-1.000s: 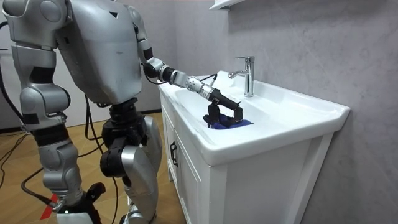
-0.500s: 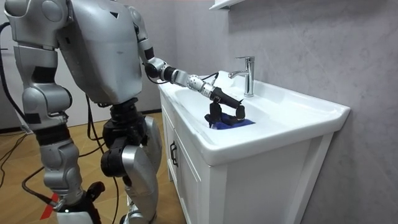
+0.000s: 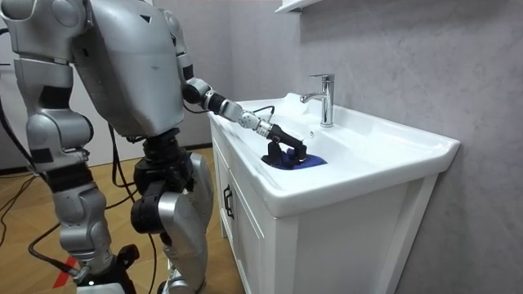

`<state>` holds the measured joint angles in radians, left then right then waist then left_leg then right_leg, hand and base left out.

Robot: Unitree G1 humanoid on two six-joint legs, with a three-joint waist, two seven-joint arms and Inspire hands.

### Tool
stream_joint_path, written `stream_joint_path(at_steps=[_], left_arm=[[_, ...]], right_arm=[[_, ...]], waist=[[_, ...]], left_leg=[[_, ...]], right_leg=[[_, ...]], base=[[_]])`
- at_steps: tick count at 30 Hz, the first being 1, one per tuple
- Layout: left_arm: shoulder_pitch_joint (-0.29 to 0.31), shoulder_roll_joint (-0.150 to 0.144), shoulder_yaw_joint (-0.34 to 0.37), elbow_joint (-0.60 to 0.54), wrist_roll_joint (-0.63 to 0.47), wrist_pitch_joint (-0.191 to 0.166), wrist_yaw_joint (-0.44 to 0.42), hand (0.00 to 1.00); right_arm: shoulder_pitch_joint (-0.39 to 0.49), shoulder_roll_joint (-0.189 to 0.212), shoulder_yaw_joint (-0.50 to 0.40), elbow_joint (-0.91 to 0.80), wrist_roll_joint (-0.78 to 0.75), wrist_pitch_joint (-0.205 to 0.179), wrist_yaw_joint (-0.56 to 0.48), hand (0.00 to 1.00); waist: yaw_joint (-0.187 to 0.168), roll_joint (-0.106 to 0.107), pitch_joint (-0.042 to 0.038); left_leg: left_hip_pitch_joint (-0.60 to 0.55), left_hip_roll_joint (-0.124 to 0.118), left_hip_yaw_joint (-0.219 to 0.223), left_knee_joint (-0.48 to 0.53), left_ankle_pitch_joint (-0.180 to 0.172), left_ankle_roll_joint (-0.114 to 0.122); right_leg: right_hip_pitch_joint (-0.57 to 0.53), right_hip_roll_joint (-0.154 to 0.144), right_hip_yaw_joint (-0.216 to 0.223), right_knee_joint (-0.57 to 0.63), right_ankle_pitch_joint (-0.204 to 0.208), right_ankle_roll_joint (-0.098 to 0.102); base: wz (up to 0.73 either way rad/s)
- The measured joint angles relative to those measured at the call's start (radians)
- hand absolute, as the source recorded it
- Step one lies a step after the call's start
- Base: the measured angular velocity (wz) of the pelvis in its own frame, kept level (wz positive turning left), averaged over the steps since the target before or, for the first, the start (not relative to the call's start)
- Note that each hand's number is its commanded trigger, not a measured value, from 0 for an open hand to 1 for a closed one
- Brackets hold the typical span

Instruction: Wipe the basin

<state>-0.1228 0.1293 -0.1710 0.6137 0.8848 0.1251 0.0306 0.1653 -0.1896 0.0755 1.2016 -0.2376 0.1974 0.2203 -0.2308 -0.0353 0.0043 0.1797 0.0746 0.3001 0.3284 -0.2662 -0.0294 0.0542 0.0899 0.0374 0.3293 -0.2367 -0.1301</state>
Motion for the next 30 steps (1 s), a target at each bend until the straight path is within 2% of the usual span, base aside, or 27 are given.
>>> stream_joint_path(at_steps=[4,6,9,11,13,14,15,16,17,18,20,24,27,30], left_arm=[[0.016,-0.002,0.056,0.032,0.034,-0.005,0.039,1.00],[0.033,0.001,0.065,0.032,0.055,-0.005,0.061,1.00],[0.045,0.010,0.075,0.066,0.101,-0.006,0.118,1.00],[0.048,0.023,0.096,0.086,0.154,-0.006,0.145,1.00],[0.054,0.063,0.112,0.117,0.208,-0.004,0.182,1.00],[0.059,0.073,0.116,0.122,0.222,-0.003,0.191,1.00],[0.083,0.094,0.120,0.130,0.246,-0.002,0.219,1.00],[0.111,0.109,0.130,0.130,0.285,0.000,0.246,1.00],[0.124,0.112,0.134,0.130,0.307,0.004,0.257,1.00],[0.147,0.120,0.132,0.130,0.350,0.019,0.279,1.00],[0.173,0.128,0.132,0.138,0.404,0.039,0.308,1.00],[0.204,0.169,0.134,0.140,0.443,0.063,0.312,1.00],[0.214,0.172,0.147,0.139,0.446,0.064,0.309,1.00],[0.243,0.196,0.170,0.138,0.461,0.055,0.313,1.00]], right_arm=[[0.015,0.006,-0.021,-0.016,-0.048,0.013,-0.010,0.00],[0.020,0.005,-0.032,-0.020,-0.050,0.018,-0.017,0.00],[0.039,0.006,-0.033,-0.041,-0.053,0.035,-0.023,0.00],[0.040,0.009,-0.051,-0.041,-0.053,0.044,-0.020,0.00],[0.042,0.010,-0.062,-0.040,-0.053,0.052,-0.022,0.00],[0.041,0.010,-0.064,-0.041,-0.053,0.055,-0.021,0.00],[0.041,0.009,-0.074,-0.043,-0.061,0.057,-0.021,0.00],[0.041,0.009,-0.096,-0.045,-0.072,0.056,-0.022,0.00],[0.041,0.006,-0.107,-0.045,-0.077,0.054,-0.023,0.00],[0.036,-0.004,-0.115,-0.046,-0.081,0.052,-0.025,0.00],[0.026,-0.016,-0.120,-0.047,-0.082,0.051,-0.030,0.00],[0.029,-0.037,-0.178,-0.046,-0.081,0.018,-0.035,0.00],[0.035,-0.067,-0.189,-0.044,-0.079,0.007,-0.036,0.00],[0.037,-0.085,-0.228,-0.048,-0.078,-0.004,-0.037,0.00]], waist=[[0.031,-0.014,-0.0089],[0.037,-0.017,-0.0108],[0.044,-0.016,-0.0095],[0.051,-0.013,-0.0089],[0.067,-0.007,-0.0118],[0.070,-0.003,-0.0133],[0.072,0.007,-0.0194],[0.073,0.012,-0.0208],[0.073,0.015,-0.0225],[0.075,0.027,-0.0246],[0.075,0.045,-0.0230],[0.082,0.074,-0.0234],[0.102,0.091,-0.0244],[0.103,0.101,-0.0238]], left_leg=[[0.003,0.000,0.002,-0.001,0.000,0.000],[0.006,0.001,0.005,0.005,0.000,0.000],[0.007,0.004,0.005,0.018,-0.002,-0.002],[0.004,0.006,0.005,0.016,-0.002,-0.002],[-0.004,0.011,0.003,0.017,-0.004,-0.005],[-0.006,0.013,0.002,0.018,-0.004,-0.006],[-0.014,0.019,-0.001,0.026,-0.007,-0.012],[-0.019,0.022,-0.003,0.038,-0.008,-0.013],[-0.020,0.022,-0.003,0.040,-0.008,-0.013],[-0.019,0.020,-0.005,0.031,-0.008,-0.013],[-0.012,0.016,-0.009,0.005,-0.004,-0.018],[-0.012,0.016,-0.010,-0.022,-0.003,-0.020],[-0.021,0.017,-0.015,-0.009,-0.003,-0.020],[-0.036,0.015,-0.043,0.014,-0.003,-0.020]], right_leg=[[0.002,0.000,0.002,0.002,0.000,0.000],[0.006,0.000,0.003,0.001,0.001,0.000],[0.015,0.000,0.003,-0.003,0.001,-0.001],[0.009,0.003,0.003,-0.003,0.002,-0.003],[-0.003,0.009,0.004,-0.005,0.005,-0.008],[-0.002,0.011,0.004,-0.007,0.006,-0.009],[0.001,0.015,0.002,-0.020,0.015,-0.014],[0.003,0.016,0.002,-0.019,0.017,-0.016],[0.003,0.016,0.002,-0.019,0.017,-0.016],[0.003,0.016,0.003,-0.019,0.017,-0.017],[0.001,0.016,0.000,-0.020,0.017,-0.017],[-0.018,0.019,-0.019,-0.023,0.017,-0.017],[-0.017,0.020,-0.018,-0.019,0.015,-0.021],[-0.019,0.021,-0.018,-0.017,0.015,-0.029]], base=[[-0.02],[-0.06],[-0.01],[-0.02],[-0.05],[-0.04],[0.00],[0.00],[0.00],[0.05],[0.12],[0.10],[-0.01],[-0.03]])
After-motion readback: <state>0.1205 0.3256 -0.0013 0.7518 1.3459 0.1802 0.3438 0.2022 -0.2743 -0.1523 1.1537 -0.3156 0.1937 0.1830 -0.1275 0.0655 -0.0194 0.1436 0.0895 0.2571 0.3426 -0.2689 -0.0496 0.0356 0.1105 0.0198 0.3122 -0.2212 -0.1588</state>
